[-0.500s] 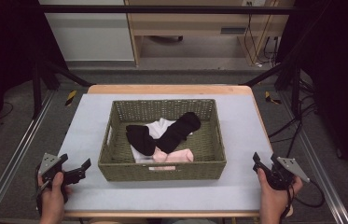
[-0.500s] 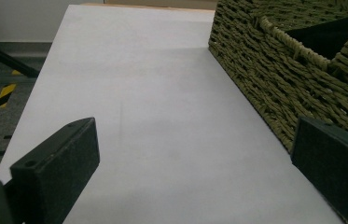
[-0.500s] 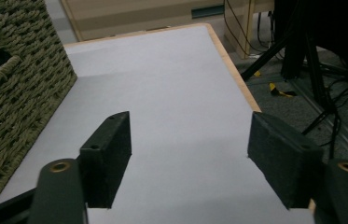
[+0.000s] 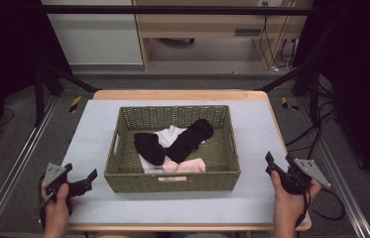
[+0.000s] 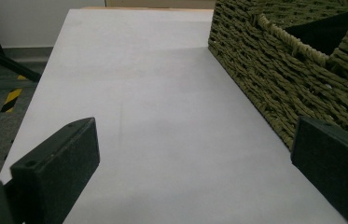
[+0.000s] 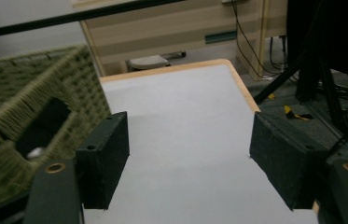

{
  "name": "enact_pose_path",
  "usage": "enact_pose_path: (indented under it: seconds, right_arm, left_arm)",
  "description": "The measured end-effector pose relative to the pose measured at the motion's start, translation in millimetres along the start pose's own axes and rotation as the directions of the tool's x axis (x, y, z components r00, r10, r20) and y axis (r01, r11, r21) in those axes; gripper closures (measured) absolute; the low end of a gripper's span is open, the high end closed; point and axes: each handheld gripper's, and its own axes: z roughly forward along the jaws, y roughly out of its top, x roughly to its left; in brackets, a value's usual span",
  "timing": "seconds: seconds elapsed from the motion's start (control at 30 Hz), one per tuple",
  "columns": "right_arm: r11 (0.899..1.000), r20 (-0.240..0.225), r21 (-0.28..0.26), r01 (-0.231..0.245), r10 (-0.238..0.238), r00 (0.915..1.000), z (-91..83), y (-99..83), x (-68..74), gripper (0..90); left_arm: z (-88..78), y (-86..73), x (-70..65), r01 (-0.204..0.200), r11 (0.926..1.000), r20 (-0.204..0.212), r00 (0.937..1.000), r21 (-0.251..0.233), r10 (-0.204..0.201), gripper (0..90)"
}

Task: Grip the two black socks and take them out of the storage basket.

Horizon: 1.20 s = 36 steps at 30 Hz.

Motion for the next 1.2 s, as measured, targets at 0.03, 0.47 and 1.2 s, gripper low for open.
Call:
enact_pose_path:
  seconds: [0.03,0.47,1.2]
  right_arm:
    - [1.0,-0.027,0.004,-0.005,0.005,0.9996,0.5,7.3,5.2,26.8]
    - [1.0,-0.135,-0.01,-0.003,0.001,0.9908,12.4,46.6,55.4,26.0]
    - [0.994,-0.247,0.076,0.076,-0.055,0.9676,69.7,76.7,159.6,26.7]
  left_arm:
    - [0.1,0.0,-0.5,-0.001,1.0,0.001,1.0,0.003,0.001,1.3]
    - [0.9,0.5,-1.2,-0.016,0.9998,0.009,0.9998,0.011,0.016,1.6]
    - [1.6,0.8,0.0,-0.01,0.9997,0.02,0.9998,0.021,0.01,2.0]
